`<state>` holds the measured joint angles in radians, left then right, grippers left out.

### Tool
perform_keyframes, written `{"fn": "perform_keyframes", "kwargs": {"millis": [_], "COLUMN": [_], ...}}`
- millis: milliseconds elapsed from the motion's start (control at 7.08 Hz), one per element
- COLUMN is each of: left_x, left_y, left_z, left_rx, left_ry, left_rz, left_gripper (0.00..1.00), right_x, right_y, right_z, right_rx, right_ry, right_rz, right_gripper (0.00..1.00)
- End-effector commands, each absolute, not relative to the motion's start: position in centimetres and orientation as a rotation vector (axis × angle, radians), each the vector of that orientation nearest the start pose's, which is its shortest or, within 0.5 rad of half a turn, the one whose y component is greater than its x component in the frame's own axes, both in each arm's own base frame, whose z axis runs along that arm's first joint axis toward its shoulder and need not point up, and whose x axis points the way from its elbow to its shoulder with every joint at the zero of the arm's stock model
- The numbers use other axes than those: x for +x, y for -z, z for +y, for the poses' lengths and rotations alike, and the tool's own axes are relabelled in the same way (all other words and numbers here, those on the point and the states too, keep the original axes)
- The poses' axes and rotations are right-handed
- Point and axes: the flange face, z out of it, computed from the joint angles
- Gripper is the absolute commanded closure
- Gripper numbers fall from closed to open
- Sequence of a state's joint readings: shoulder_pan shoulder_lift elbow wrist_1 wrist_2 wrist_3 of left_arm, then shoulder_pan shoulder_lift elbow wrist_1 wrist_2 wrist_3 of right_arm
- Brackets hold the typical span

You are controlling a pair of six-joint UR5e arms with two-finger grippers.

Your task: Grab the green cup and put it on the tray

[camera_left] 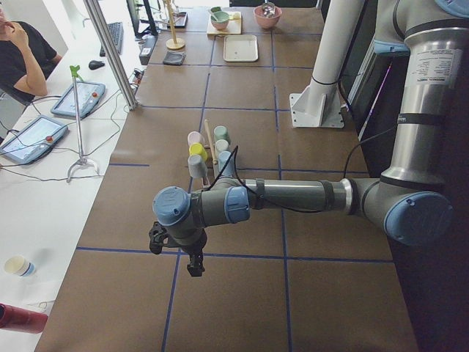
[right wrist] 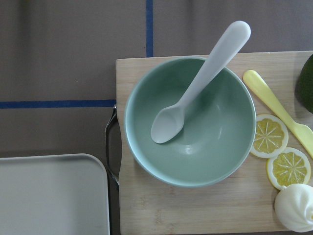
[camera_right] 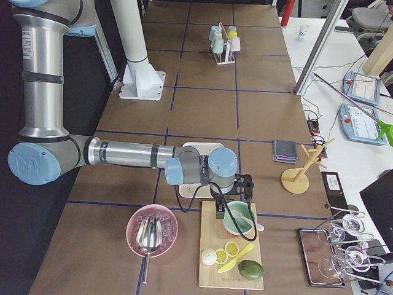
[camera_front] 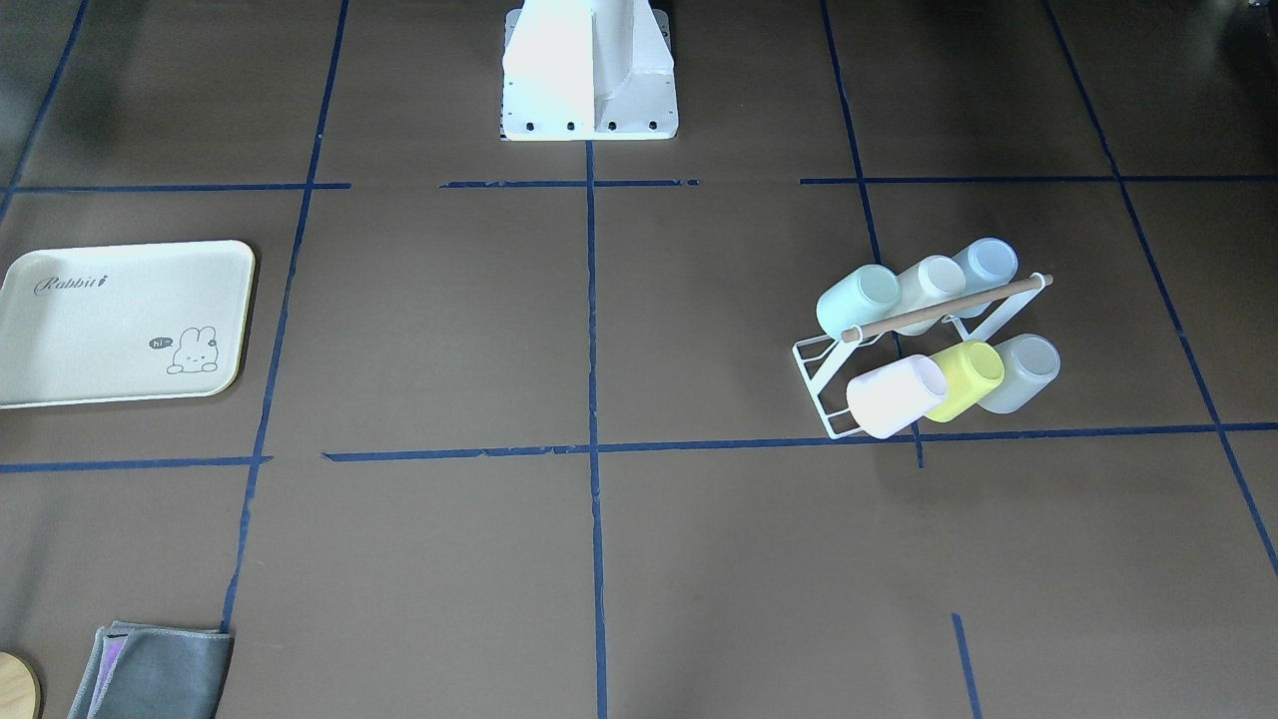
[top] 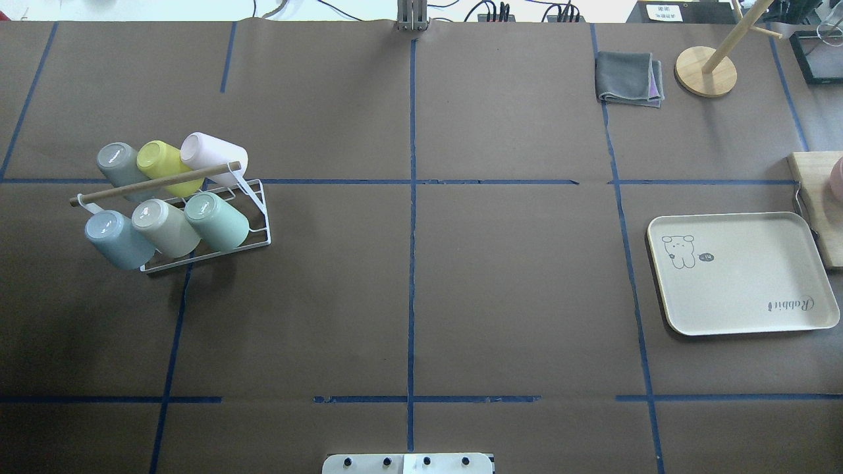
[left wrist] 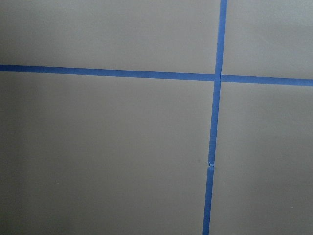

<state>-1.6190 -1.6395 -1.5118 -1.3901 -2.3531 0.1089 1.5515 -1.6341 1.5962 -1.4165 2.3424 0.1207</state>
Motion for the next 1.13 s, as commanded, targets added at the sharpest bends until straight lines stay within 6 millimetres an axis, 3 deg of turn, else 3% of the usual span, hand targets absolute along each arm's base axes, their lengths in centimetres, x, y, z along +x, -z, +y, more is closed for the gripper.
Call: {"fn": "perform_keyframes", "kwargs": {"millis": [0, 847, 989], "left_x": [-8.72, -8.73, -8.73], "left_y": [-66.8, -66.49, -66.42], "left_z": [-50.5, -50.63, -50.64], "left_rx": [-0.099, -0.092, -0.09], "left_ry": [0.009, 0.006, 0.006], "left_rz": [0.79, 0.79, 0.79], "left_gripper": [0.0, 0.0, 0.0], "right_x": [5.4, 5.41, 5.24], "right_y": [-65.43, -65.33, -64.61], "right_z": [-48.03, -48.07, -48.32], "right_rx": [0.063, 0.066, 0.08], "right_ry": [-0.058, -0.057, -0.049], "right_rz": [-0.782, -0.781, -0.784], "right_gripper": [0.0, 0.0, 0.0]}}
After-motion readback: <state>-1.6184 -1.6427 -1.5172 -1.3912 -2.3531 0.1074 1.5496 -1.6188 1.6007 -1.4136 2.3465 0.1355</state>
